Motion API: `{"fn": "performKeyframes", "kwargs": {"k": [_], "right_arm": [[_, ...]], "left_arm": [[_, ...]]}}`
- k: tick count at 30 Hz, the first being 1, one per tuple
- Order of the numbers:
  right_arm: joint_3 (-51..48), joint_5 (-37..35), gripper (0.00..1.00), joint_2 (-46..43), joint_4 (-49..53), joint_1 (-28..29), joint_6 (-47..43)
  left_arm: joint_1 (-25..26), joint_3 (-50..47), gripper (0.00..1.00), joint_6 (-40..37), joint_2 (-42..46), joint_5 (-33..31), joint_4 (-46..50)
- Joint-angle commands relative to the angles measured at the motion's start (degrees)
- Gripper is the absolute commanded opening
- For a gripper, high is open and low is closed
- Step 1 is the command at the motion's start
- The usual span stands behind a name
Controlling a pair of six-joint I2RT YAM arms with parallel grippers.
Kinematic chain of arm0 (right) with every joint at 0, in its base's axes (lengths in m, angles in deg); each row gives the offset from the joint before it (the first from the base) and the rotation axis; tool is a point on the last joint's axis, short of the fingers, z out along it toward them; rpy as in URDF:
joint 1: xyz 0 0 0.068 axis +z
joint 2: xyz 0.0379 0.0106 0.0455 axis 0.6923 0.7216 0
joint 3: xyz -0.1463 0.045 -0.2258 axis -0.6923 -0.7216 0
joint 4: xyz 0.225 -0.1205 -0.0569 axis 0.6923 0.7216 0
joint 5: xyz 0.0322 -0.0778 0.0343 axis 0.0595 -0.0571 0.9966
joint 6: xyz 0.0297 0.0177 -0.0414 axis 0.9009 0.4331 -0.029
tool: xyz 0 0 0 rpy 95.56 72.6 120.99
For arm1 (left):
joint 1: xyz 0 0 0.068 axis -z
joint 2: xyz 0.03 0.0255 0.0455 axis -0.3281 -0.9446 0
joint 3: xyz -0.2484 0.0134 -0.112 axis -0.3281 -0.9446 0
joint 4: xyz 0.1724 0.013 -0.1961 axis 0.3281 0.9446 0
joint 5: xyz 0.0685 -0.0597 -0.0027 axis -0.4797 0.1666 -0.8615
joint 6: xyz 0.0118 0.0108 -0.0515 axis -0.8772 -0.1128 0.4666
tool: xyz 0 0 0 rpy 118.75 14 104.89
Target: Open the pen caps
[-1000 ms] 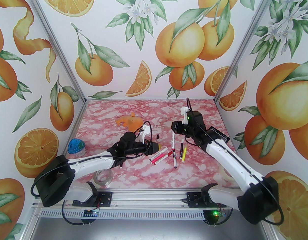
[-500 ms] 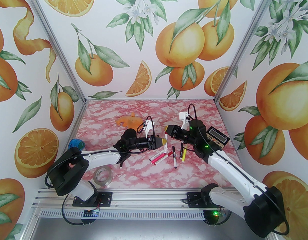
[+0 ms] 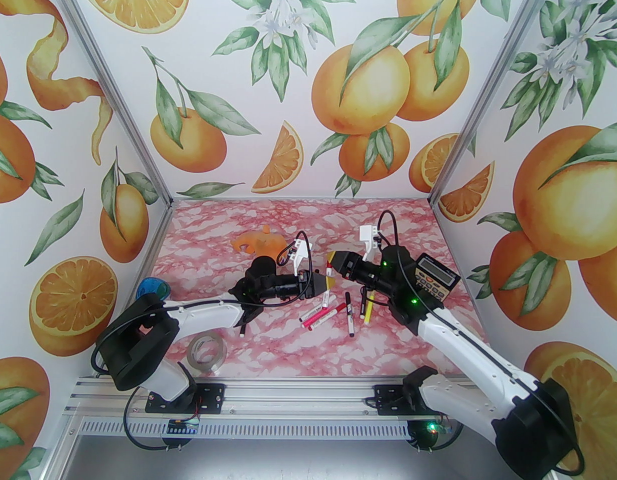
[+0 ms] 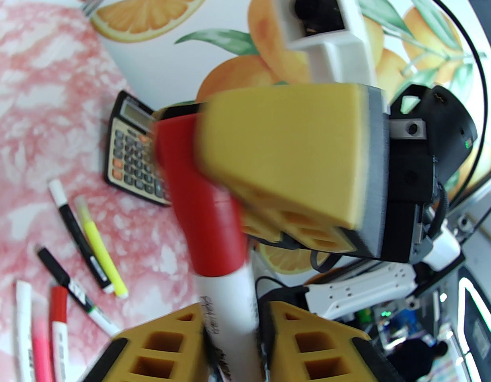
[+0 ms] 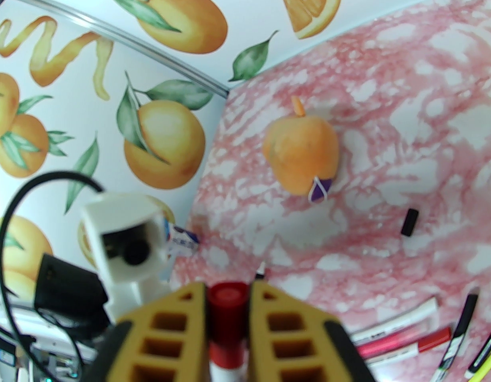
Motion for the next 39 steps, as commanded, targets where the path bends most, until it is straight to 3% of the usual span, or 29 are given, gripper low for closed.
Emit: {"fn": "performKeyframes", "kwargs": {"k": [1,6,11,27,39], "right_arm": [[-1.3,0.3,0.23,-0.9,-2.6,0.4,1.5],[-0.6,1.1,0.37,-0.7,-1.7,0.5,1.5],[0.1,1.8,0.40,0.8,-1.1,1.4,0.8],[1.4,-0.2,0.31,1.1,2.4,2.1,-1.2],[1.6,-3.5,0.15,1.1,5.1,1.6,-3.4]], "left_arm": [[0.2,1.9,0.17,-1.7,-0.1,0.1,0.2],[0.2,1.4,0.13,-3.1,0.2,1.1,1.5],[0.4,2.4,0.11,-4.2,-0.3,3.0,2.6],[1.0,2.2,0.10,-6.1,-0.7,3.4,5.1],[1.8,2.8,0.08,-7.8,-0.9,4.0,8.3]]}}
